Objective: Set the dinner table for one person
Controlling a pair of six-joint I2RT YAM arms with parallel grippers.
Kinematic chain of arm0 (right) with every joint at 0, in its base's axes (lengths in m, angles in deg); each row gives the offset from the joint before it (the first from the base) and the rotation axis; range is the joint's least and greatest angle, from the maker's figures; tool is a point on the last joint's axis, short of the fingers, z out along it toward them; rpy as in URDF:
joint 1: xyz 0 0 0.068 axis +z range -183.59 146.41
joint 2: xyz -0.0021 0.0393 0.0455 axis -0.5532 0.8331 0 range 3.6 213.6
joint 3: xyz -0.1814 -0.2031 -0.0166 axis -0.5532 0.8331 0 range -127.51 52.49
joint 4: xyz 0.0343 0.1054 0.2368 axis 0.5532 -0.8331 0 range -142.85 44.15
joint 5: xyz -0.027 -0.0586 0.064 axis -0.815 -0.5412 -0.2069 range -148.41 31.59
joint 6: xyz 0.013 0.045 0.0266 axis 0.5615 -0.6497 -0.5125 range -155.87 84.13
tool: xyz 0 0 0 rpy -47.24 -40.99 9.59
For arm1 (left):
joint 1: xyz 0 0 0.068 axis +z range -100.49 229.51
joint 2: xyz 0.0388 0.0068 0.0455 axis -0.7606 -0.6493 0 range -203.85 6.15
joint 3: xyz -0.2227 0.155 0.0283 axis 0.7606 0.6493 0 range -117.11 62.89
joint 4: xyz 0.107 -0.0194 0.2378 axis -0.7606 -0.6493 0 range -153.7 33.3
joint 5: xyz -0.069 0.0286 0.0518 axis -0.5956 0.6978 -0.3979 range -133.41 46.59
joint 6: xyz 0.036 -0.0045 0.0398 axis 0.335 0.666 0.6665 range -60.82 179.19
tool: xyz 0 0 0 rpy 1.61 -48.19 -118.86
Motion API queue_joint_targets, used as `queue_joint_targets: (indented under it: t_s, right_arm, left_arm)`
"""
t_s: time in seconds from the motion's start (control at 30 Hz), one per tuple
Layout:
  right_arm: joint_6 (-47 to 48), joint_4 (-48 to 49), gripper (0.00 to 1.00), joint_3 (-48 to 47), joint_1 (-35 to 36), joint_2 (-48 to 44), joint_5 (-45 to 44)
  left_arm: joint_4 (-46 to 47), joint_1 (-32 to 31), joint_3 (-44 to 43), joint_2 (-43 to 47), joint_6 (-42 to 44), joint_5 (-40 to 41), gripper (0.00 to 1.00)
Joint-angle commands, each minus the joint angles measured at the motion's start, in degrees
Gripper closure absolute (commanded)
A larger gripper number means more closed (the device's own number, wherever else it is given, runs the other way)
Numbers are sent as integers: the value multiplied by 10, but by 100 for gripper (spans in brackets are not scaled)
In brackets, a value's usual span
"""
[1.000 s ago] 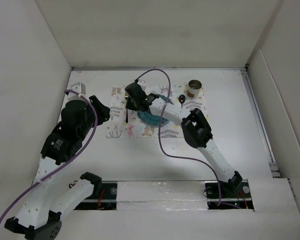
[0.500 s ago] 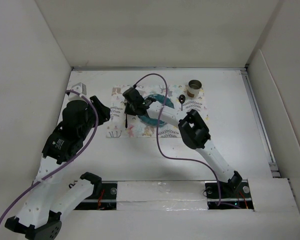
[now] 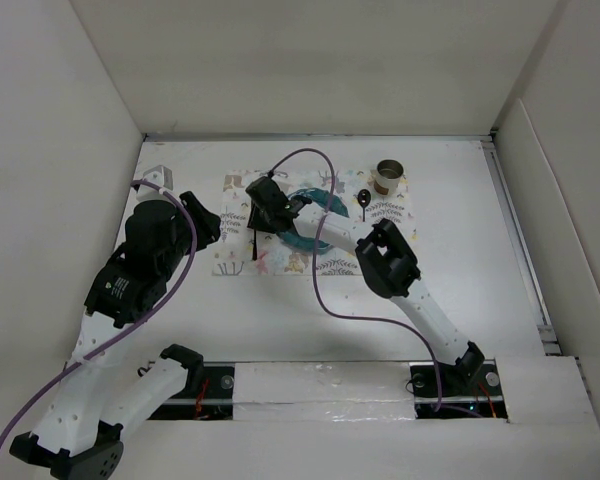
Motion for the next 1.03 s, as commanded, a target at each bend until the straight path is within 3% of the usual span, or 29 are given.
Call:
queue_joint_targets:
  t_s: [0.0,0.27,0.47,0.57,0.6,0.63,0.7,0.73,0.87,1.0]
  right_arm:
    - [14,8,60,-19,-1,-33,4]
    - [120,17,39,5,-26,-203,54]
    - [219,0,21,174,-53,-474,47]
    - [233,-39,21,252,-93,-613,4]
    - [234,-60,26,271,-106,-648,-10]
    - [235,-67,1,312,-140,-713,-30]
    - [234,-86,0,371,-208,-799,-41]
    - [234,-86,0,372,-209,-800,-41]
    - [224,-84,0,475,-319,-903,-48]
    - [224,-97,0,506,-381,-892,20]
  left_arm:
    - [31,-3,-11,8,0,7,59]
    - [72,-3,-60,-35,3,20,54]
    - [121,-3,-123,-96,6,5,47]
    - [139,-3,-177,-121,17,19,41]
    - [140,-3,-205,-131,20,27,40]
    - [138,-3,-216,-134,25,41,37]
    - [131,-3,-242,-141,38,60,34]
    - [131,-3,-247,-140,38,60,33]
    - [131,-3,-222,-136,40,65,32]
    - [133,-3,-166,-132,23,40,30]
